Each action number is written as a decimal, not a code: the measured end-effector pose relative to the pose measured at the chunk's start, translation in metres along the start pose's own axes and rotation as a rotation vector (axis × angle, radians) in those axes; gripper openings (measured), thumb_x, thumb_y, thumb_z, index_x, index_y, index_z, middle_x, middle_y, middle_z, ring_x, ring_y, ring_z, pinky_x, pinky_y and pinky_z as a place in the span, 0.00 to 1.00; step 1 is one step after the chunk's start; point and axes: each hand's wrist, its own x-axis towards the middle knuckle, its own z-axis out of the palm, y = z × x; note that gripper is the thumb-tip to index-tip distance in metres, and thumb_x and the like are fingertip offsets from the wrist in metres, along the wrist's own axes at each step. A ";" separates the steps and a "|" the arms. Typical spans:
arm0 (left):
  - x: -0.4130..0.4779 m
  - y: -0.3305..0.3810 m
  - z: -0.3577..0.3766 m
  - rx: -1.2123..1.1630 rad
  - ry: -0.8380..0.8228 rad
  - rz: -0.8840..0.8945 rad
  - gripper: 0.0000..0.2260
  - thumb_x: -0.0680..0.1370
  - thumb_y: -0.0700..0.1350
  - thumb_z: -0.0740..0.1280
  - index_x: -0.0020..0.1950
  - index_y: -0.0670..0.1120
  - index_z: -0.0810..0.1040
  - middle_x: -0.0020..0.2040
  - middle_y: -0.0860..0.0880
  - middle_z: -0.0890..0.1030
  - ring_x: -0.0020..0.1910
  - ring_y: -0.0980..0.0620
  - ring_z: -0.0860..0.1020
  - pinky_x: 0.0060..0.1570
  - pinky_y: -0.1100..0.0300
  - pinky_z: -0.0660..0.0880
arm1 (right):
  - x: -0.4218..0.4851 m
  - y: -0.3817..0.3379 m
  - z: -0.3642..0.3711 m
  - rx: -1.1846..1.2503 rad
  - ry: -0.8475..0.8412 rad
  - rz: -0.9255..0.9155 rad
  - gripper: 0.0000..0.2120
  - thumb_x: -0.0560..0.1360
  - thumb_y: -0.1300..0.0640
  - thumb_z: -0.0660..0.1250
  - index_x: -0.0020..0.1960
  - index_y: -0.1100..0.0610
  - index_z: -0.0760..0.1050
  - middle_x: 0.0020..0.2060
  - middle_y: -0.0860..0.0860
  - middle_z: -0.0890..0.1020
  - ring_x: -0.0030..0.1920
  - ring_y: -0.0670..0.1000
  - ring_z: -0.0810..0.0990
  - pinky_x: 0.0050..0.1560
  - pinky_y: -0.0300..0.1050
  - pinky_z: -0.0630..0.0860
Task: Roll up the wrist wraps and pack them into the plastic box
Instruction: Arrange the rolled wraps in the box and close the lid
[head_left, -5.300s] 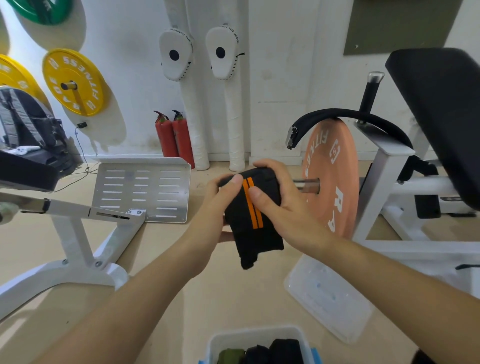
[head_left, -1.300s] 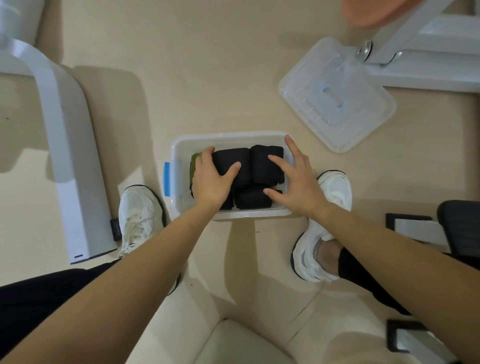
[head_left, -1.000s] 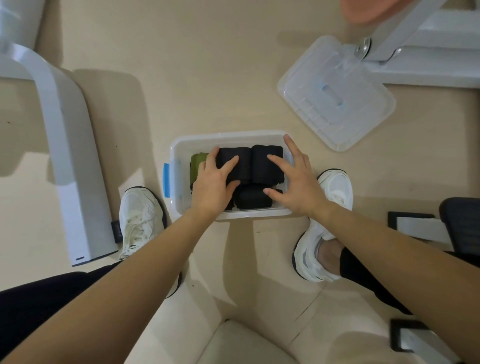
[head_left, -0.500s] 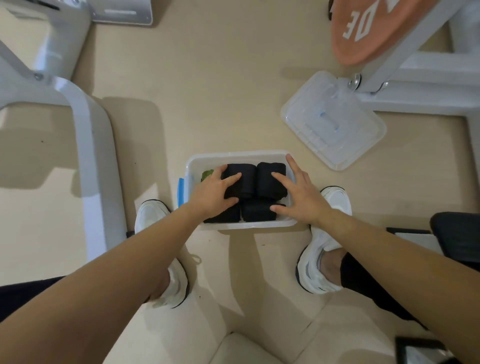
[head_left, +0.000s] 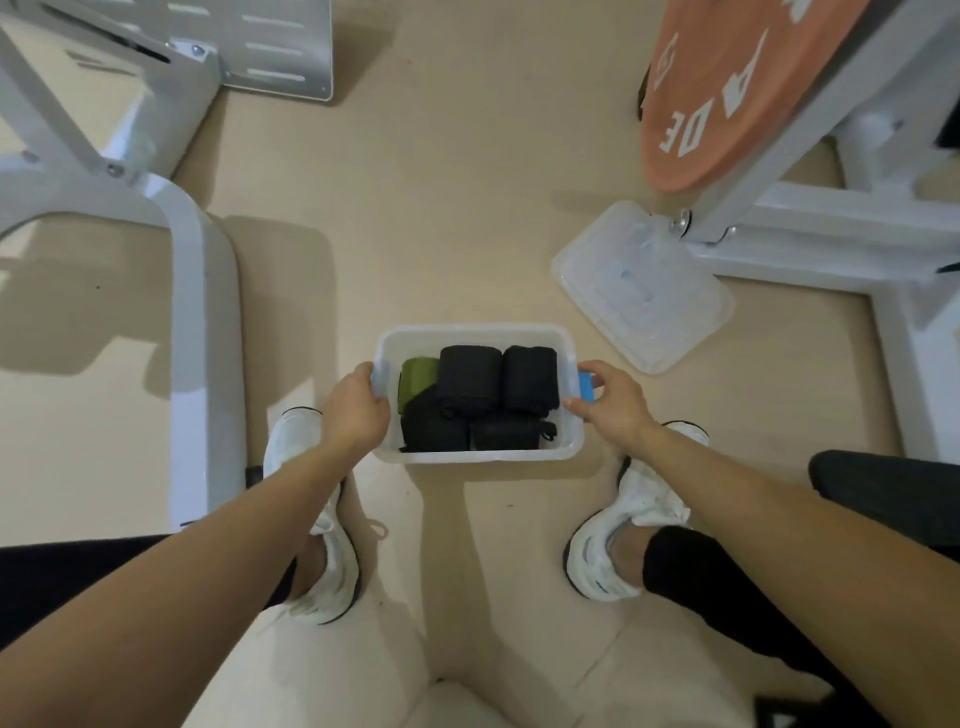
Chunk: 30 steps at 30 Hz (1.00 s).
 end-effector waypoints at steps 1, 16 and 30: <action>0.002 0.001 0.001 -0.034 0.010 0.001 0.15 0.80 0.37 0.63 0.67 0.41 0.74 0.58 0.43 0.82 0.56 0.38 0.79 0.49 0.51 0.72 | 0.003 -0.002 0.000 0.004 0.026 -0.016 0.24 0.74 0.57 0.76 0.68 0.55 0.75 0.57 0.50 0.78 0.59 0.53 0.77 0.64 0.55 0.77; 0.038 0.043 0.025 0.117 0.190 0.270 0.23 0.78 0.49 0.71 0.73 0.48 0.75 0.71 0.43 0.73 0.67 0.37 0.70 0.68 0.45 0.69 | 0.091 0.054 -0.078 0.286 0.435 0.310 0.31 0.75 0.49 0.75 0.73 0.57 0.69 0.65 0.58 0.77 0.63 0.59 0.78 0.65 0.53 0.76; 0.023 0.050 0.060 0.161 -0.230 0.437 0.22 0.74 0.72 0.60 0.55 0.60 0.85 0.51 0.62 0.81 0.51 0.60 0.78 0.47 0.61 0.75 | 0.114 0.080 -0.105 0.862 0.404 0.362 0.20 0.79 0.65 0.68 0.69 0.57 0.71 0.51 0.55 0.82 0.44 0.53 0.83 0.48 0.47 0.82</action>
